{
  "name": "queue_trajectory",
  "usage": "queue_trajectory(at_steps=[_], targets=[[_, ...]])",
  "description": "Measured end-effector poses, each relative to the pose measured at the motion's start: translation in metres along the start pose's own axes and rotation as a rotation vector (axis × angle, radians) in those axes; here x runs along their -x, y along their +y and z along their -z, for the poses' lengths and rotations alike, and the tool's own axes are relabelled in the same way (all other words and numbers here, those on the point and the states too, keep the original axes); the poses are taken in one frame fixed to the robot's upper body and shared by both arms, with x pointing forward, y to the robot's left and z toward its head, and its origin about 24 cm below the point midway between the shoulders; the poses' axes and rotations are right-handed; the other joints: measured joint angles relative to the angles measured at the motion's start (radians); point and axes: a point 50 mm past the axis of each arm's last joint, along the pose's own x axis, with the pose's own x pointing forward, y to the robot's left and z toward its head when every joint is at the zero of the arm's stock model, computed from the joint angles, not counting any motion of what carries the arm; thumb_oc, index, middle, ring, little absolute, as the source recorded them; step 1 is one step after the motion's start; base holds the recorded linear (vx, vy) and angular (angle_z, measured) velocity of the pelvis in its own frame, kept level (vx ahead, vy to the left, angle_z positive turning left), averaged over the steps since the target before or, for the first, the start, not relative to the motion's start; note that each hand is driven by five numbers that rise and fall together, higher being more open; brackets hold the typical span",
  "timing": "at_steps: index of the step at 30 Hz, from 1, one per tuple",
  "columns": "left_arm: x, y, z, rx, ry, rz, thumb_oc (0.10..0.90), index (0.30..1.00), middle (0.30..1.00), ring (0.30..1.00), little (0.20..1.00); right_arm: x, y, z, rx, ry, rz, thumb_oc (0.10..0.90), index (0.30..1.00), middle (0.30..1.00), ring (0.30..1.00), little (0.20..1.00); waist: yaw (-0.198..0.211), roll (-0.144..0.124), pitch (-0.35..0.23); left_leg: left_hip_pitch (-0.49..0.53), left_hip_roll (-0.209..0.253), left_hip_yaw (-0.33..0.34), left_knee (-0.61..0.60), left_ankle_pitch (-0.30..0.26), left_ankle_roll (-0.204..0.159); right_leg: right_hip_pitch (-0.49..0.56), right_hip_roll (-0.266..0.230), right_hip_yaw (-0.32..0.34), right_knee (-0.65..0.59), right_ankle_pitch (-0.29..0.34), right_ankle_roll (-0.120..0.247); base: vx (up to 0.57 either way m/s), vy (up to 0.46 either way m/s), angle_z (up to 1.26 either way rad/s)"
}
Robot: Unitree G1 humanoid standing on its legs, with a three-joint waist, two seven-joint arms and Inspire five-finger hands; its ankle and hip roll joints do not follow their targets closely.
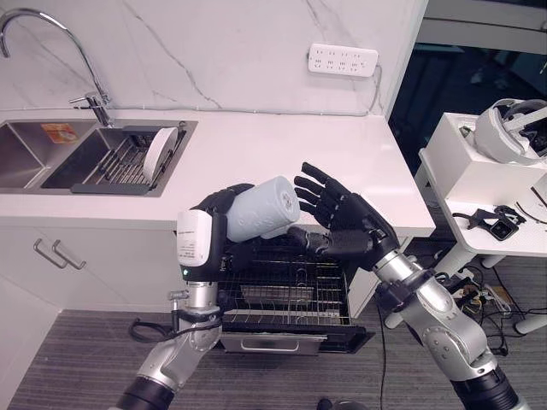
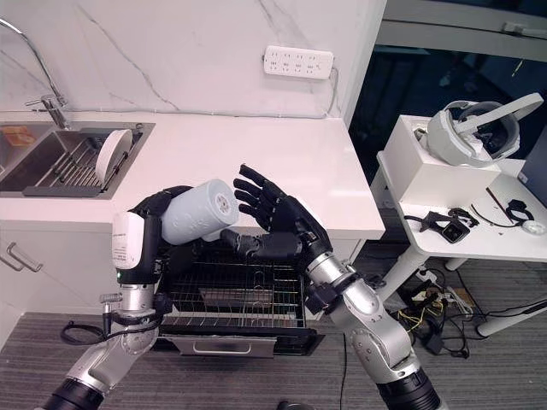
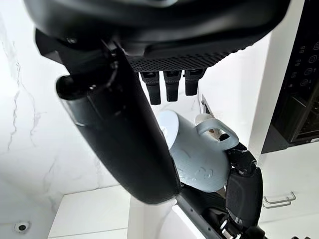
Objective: Place the dishes in the dishwasher.
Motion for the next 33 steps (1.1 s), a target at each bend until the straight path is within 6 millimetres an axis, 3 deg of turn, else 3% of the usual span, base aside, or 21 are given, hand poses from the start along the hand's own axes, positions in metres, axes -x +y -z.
queue_trajectory(at_steps=[33], targets=[[0.0023, -0.0026, -0.0032, 0.007, -0.033, 0.009, 0.400, 0.300, 0.300, 0.300, 0.300, 0.0048, 0.0011, 0.0089, -0.012, 0.045, 0.008, 0.800, 0.900, 0.900, 0.900, 0.900, -0.010, 0.003, -0.002, 0.000, 0.000, 0.001, 0.000, 0.000, -0.001, -0.001, 0.001, 0.002, 0.002, 0.000, 0.000, 0.00, 0.000, 0.00]])
